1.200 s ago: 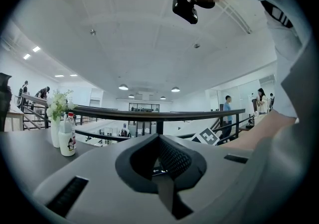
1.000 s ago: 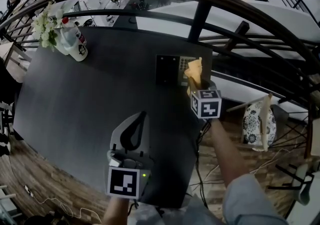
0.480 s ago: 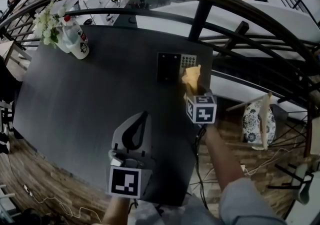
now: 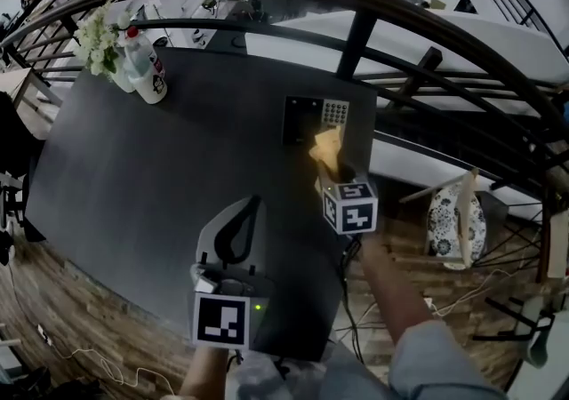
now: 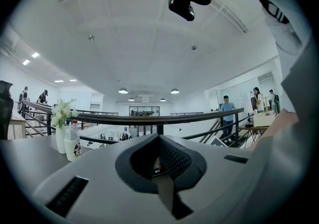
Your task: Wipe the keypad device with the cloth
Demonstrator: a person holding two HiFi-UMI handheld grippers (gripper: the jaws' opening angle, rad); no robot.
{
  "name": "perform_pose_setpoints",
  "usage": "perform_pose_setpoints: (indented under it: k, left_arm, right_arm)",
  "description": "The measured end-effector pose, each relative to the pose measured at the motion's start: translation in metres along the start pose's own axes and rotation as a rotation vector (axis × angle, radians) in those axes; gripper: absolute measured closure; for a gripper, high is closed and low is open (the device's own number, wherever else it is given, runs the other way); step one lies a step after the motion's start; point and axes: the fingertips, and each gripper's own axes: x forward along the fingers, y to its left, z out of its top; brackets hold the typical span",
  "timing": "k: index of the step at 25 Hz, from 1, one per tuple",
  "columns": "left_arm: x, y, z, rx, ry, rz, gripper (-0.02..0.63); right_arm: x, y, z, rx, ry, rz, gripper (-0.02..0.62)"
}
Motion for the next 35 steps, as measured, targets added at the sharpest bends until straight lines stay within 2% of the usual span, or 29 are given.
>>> perform_pose_setpoints:
  k: [11, 17, 21, 26, 35]
  left_arm:
    - [-0.011, -0.009, 0.028, 0.023, -0.05, -0.014, 0.6]
    - [-0.019, -0.011, 0.044, 0.002, -0.088, -0.004, 0.6]
    - [-0.025, -0.009, 0.052, 0.016, -0.099, -0.001, 0.598]
    - [-0.033, -0.009, 0.058, 0.042, -0.108, 0.0, 0.6]
    - [-0.045, -0.01, 0.065, 0.036, -0.097, 0.016, 0.6]
  right_arm:
    - [-0.064, 0.028, 0.028, 0.04, -0.118, 0.071, 0.491]
    - [-0.102, 0.042, 0.054, 0.043, -0.203, 0.102, 0.491]
    - [-0.128, 0.052, 0.07, 0.047, -0.26, 0.128, 0.491]
    - [-0.158, 0.069, 0.085, 0.0, -0.317, 0.167, 0.491]
    - [-0.199, 0.097, 0.103, -0.134, -0.376, 0.189, 0.491]
